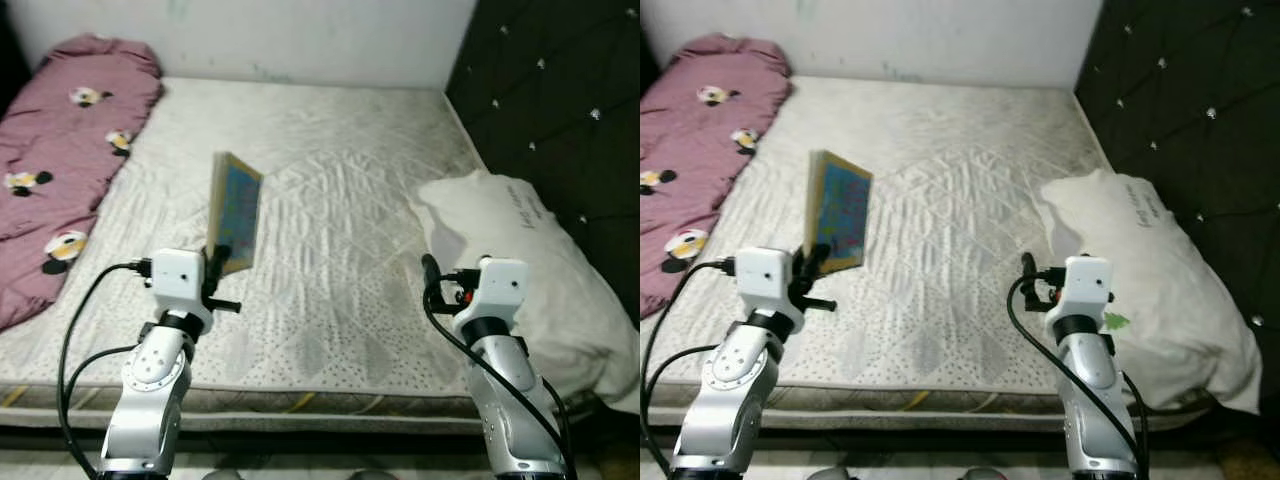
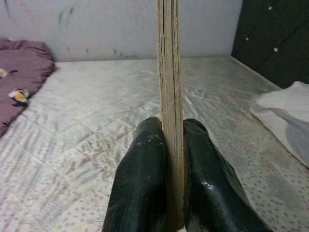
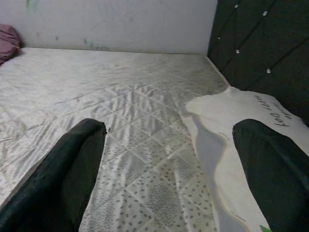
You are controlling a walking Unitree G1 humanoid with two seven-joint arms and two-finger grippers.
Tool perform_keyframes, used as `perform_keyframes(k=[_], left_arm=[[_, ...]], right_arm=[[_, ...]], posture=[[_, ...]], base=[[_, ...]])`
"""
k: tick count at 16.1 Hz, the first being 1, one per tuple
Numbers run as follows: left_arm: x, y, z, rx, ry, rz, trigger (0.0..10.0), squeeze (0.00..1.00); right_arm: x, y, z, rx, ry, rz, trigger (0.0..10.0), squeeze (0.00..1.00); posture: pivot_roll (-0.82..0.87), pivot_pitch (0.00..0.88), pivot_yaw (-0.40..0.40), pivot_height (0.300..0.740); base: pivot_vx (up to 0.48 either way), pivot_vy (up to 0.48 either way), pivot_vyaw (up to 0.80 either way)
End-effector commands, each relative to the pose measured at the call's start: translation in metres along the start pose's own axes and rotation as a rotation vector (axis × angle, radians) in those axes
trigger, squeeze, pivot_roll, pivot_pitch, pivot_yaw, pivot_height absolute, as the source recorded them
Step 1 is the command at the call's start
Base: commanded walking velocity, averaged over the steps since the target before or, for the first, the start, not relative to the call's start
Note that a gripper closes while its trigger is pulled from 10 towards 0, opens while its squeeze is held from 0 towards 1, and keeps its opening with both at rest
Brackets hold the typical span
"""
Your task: Clean up the room
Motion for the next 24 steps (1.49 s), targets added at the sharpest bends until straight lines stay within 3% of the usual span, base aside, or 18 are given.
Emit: perform_keyframes(k=[1,16,24], left_arm=[[0.0005,0.0161,0.0015,-0.002,0.003,-0.054,10.0,0.0],[0.0013,0.0169,-0.0037,0.013,-0.023,-0.045,10.0,0.0],[0.0003,0.0158,-0.0034,0.06,0.001,-0.038,10.0,0.0]], right_arm=[[-0.0013,0.0058,0.0023,0.008,0.006,-0.013,10.0,0.0],[-0.0022,0.0074,0.0002,0.026,0.001,-0.006,10.0,0.0],[-0.0024,0.0076,0.0004,0.035,0.003,-0.001,10.0,0.0]], posture=[[-0.02,0.0,-0.031,0.74],[-0.03,0.0,-0.034,0.74],[-0.03,0.0,-0.042,0.74]], base=[[0.0,-0.274,0.0],[0.0,-0.371,0.0],[0.0,0.0,0.0]])
Point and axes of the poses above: a point about 5 cm out from each wrist's last joint towards the gripper, its own x axis pointing back from the gripper into the wrist, its own y axis along the axis of the wrist's last joint, z = x × y, the point moved 6 cm from there along -x, pointing out of the wrist towards the gripper, and after that the axes turned 10 degrees about -x, right-handed, at the moved point
